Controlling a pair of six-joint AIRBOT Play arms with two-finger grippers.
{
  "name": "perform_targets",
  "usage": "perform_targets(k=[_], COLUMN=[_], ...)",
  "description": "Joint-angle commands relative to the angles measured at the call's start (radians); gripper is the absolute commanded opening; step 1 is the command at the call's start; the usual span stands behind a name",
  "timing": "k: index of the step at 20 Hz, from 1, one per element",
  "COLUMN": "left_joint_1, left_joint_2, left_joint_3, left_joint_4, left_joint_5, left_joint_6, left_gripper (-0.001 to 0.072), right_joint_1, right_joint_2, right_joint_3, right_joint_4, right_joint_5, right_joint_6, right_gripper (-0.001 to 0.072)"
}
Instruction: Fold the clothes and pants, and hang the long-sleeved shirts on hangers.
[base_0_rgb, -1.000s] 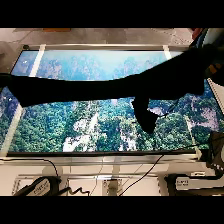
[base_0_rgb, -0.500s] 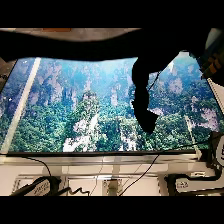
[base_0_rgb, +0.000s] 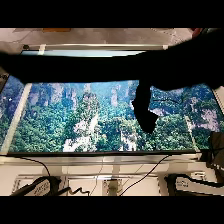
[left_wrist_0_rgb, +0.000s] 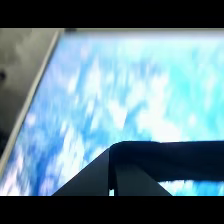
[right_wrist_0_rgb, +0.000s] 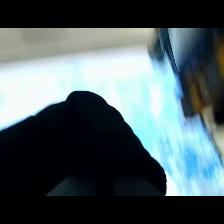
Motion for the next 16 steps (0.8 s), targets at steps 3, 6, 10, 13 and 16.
perform_targets(k=[3,6,10,13,16], left_joint_1=[0.016,0.016,0.020,0.020,0.019], left_joint_2=[-0.020,-0.020,-0.020,-0.018,-0.012], left_joint_3=[-0.266,-0.362,-0.423,-0.435,-0.435], left_joint_4=[0.149,0.168,0.270,0.314,0.312], left_joint_5=[-0.211,-0.295,-0.347,-0.309,-0.238], left_joint_6=[0.006,0.079,0.106,0.138,0.106], left_gripper=[0.0012,0.0012,0.0012,0.0011,0.0012], right_joint_1=[-0.175,-0.204,-0.201,-0.201,-0.201], right_joint_2=[0.003,0.045,0.128,0.196,0.219], right_joint_3=[-0.200,-0.323,-0.505,-0.667,-0.783], right_joint_4=[-0.036,0.009,0.027,0.019,0.017], right_joint_5=[0.491,0.505,0.544,0.551,0.591], right_joint_6=[-0.050,-0.050,-0.067,-0.084,-0.091], right_gripper=[0.0024,0.0024,0.0024,0.0024,0.0025])
